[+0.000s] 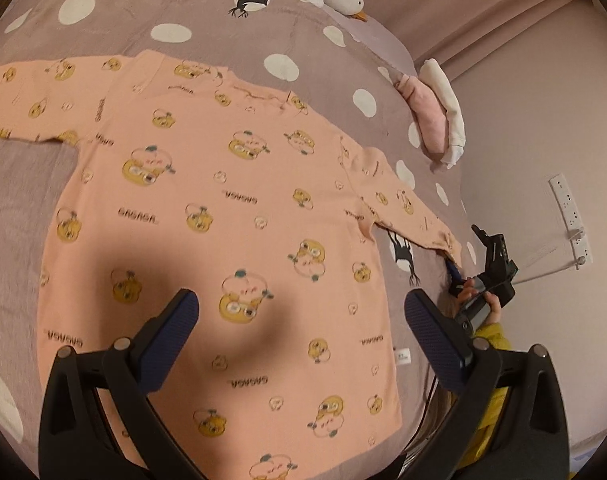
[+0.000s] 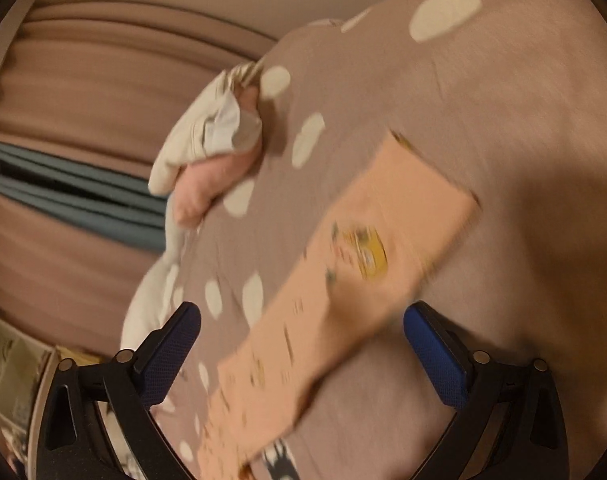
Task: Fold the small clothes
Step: 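Grasp the cuff of one pink sleeve with the right gripper, then fold the held sleeve across the shirt body with the right gripper, release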
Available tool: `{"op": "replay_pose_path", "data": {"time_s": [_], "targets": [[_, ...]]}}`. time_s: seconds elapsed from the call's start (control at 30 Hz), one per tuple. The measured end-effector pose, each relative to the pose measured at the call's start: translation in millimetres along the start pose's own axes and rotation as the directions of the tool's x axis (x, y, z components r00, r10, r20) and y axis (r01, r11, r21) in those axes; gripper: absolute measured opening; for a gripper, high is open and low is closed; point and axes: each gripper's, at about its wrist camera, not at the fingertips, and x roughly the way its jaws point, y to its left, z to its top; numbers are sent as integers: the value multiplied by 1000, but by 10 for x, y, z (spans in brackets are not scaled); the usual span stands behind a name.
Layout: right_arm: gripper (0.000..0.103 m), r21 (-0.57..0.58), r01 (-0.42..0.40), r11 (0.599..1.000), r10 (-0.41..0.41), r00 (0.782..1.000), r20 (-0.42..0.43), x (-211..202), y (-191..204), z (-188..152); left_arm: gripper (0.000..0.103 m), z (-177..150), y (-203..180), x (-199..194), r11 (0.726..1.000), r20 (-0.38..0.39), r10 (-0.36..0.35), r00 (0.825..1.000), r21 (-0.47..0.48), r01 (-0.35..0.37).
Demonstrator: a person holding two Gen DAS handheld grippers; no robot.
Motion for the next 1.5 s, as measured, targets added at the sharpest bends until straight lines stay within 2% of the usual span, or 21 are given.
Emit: {"op": "replay_pose_path", "data": {"time_s": [0.1, 0.17, 0.2, 0.27, 0.33, 0.5, 0.6, 0.7, 0.73, 0.9, 0.97, 1.07, 1.1, 1.2, 1.3, 1.4, 1.47, 1.5], "targets": [[73, 55, -8, 998, 6, 1000, 25, 96, -79, 133, 103, 67, -36, 18, 1000, 17, 12, 1000, 14, -13], [42, 69, -9, 998, 9, 1000, 7, 193, -113, 182, 103, 109, -33, 34, 1000, 23, 21, 1000, 19, -22], [37, 76, -3, 997, 4, 1000, -4, 220, -141, 200, 103, 130, -23, 48, 1000, 25, 28, 999, 15, -28], [14, 75, 11, 997, -11, 1000, -6, 228, -193, 211, 103, 166, 10, 84, 999, 25, 35, 999, -5, -35], [6, 51, 10, 999, -10, 1000, 5, 183, -161, 170, 103, 181, 35, 104, 998, 26, 56, 998, -11, -56], [5, -147, 18, 989, -14, 1000, 27, 184, 348, 98, 103, 151, 54, 75, 994, 39, 107, 994, -2, -107], [5, -306, 45, 951, -41, 999, 20, 162, 762, -28, 103, 102, 92, 7, 992, 49, 122, 991, -7, -122], [5, -471, 68, 879, -82, 997, -9, 207, 1205, -248, 103, 47, 131, -64, 988, 58, 152, 987, 0, -152], [5, -536, 80, 840, -104, 994, -15, 232, 1390, -371, 103, 30, 146, -90, 987, 63, 160, 985, 1, -161], [5, -707, 85, 702, -158, 987, -39, 437, 2002, -896, 103, -13, 255, -210, 985, 69, 174, 982, -13, -173], [5, -781, 92, 617, -187, 982, -33, 545, 2224, -1175, 103, -12, 334, -268, 986, 72, 166, 984, -29, -164], [5, -887, 93, 453, -230, 973, -16, 756, 2519, -1680, 103, -8, 484, -377, 987, 83, 152, 985, -60, -147], [5, -907, 85, 413, -237, 971, -17, 809, 2579, -1836, 103, -7, 539, -414, 987, 89, 152, 984, -71, -146], [5, -963, 81, 256, -268, 963, 10, 994, 2746, -2398, 103, 0, 724, -526, 982, 101, 166, 981, -104, -156], [5, -994, 65, 85, -294, 955, 38, 1208, 2800, -2957, 103, -14, 869, -616, 977, 110, 187, 976, -124, -174], [5, -992, 28, -124, -324, 944, 67, 1375, 2695, -3612, 103, -44, 985, -668, 973, 110, 199, 974, -139, -183], [5, -952, 0, -307, -328, 939, 106, 1434, 2551, -4073, 103, -52, 1044, -688, 971, 110, 203, 973, -152, -185], [5, -923, -16, -384, -323, 939, 119, 1447, 2463, -4250, 103, -53, 1072, -702, 970, 112, 204, 973, -158, -185]]}}
